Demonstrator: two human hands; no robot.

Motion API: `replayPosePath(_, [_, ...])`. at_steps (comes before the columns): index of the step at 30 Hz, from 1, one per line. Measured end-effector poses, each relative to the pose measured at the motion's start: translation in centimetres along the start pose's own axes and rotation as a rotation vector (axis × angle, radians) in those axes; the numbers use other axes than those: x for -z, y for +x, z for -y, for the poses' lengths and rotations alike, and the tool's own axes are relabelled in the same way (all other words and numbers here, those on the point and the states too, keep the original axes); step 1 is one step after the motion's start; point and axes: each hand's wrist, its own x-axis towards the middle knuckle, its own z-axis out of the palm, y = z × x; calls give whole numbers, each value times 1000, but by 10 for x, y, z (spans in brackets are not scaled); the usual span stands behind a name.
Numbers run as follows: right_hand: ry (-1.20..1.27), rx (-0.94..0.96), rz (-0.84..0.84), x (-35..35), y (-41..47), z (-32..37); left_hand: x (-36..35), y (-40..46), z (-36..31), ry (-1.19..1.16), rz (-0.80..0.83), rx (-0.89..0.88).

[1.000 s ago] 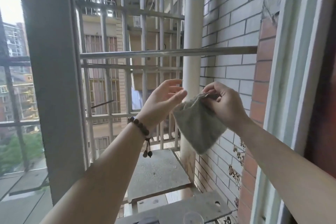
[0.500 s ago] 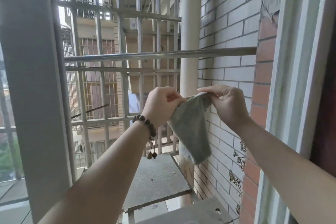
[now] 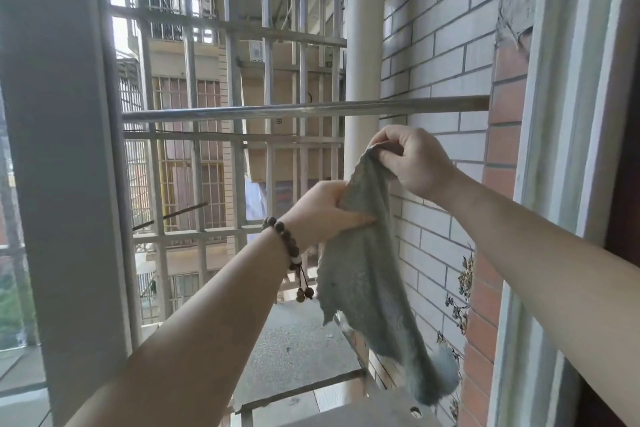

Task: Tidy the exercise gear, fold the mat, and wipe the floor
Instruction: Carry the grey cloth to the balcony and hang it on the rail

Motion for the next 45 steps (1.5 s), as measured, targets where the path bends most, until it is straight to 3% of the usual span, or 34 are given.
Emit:
replayPosePath(6, [-187, -6, -208, 27, 10, -15, 23, -2, 26, 361, 62, 42])
replayPosePath(8, [-288, -17, -291, 36, 12, -20, 38, -1, 36, 459, -60, 65])
replayPosePath(10, [-373, -65, -351, 42, 15, -24, 54, 5, 44, 461, -293, 73])
replayPosePath(13, [-398, -114, -428, 46, 19, -26, 70, 15, 45, 332, -659, 47])
replayPosePath(15, [-292, -160, -477, 44, 23, -27, 75, 26, 39, 216, -797, 29])
replayPosePath(18, [62, -340, -524, 36, 36, -33, 83, 46, 25, -176, -866, 103])
replayPosePath(20, [103, -370, -581, 29, 44, -36, 90, 60, 16, -493, -870, 131])
replayPosePath(22, [85, -361, -644, 27, 52, -35, 97, 75, 10, -668, -867, 65])
replayPosePath(24, [129, -345, -665, 26, 64, -34, 105, 92, 7, -647, -900, -14])
replayPosePath(27, [164, -300, -680, 25, 92, -40, 123, 117, -3, -426, -954, -126])
replayPosePath(32, [2, -194, -635, 29, 142, -42, 158, 158, -29, -69, -1012, -211])
replayPosePath(34, [-78, -158, -595, 28, 162, -42, 167, 183, -37, 90, -952, -167])
replayPosePath(36, [-239, -165, -416, 26, 183, -51, 171, 202, -36, 303, -775, -106])
replayPosePath(39, [-542, -238, 9, 27, 194, -59, 184, 225, -19, 486, -707, -68])
replayPosePath(45, [-601, -128, 194, 36, 181, -54, 171, 201, -7, 624, -553, -113])
